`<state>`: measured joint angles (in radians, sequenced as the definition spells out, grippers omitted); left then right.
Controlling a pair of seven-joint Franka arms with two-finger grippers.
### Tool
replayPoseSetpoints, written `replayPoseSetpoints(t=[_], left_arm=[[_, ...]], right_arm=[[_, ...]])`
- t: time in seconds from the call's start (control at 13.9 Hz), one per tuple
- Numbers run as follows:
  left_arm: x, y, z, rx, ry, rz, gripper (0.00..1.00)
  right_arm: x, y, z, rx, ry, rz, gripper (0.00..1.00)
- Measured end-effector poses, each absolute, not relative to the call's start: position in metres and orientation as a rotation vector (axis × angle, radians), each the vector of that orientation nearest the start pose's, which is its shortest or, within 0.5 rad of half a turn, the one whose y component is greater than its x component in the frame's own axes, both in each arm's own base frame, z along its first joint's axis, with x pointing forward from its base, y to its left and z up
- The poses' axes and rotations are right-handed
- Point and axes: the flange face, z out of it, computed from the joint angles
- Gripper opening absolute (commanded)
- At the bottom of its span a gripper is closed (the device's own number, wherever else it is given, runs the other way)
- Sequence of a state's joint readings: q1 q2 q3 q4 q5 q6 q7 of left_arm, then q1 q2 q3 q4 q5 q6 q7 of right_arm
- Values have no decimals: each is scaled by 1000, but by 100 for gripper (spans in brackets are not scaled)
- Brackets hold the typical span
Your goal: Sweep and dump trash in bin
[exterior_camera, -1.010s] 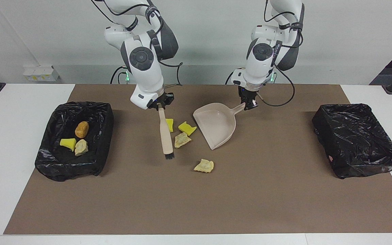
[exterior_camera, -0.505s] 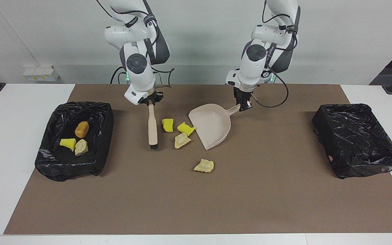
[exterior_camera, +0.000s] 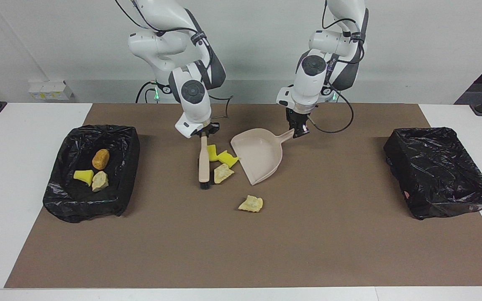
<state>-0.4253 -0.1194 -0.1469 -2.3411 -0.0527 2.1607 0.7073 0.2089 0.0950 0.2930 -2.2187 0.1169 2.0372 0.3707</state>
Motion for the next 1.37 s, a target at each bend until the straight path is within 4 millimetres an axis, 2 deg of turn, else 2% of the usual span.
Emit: replayPoseSetpoints(t=[0.14, 0.29, 0.5, 0.72, 0.94, 1.15, 1.37], left_arm=[[403, -263, 377, -2574, 1850, 95, 0], [403, -263, 377, -2574, 1849, 94, 0], [403, -263, 377, -2579, 1843, 95, 0], [403, -263, 376, -2582, 1840, 95, 0], [403, -263, 376, -2583, 1838, 96, 0], [403, -263, 376, -2579, 1845, 96, 0], [403, -264, 377, -2552, 1883, 90, 0]], right_arm=[[436, 290, 318, -3073, -165, 465, 0], [426, 320, 326, -3044, -223, 456, 0], [413, 345, 335, -3031, -295, 443, 0], [416, 339, 355, -3028, -322, 433, 0], [437, 320, 390, -3010, -359, 393, 0], [472, 307, 414, -3050, -383, 282, 0], [525, 292, 419, -3086, -381, 184, 0]])
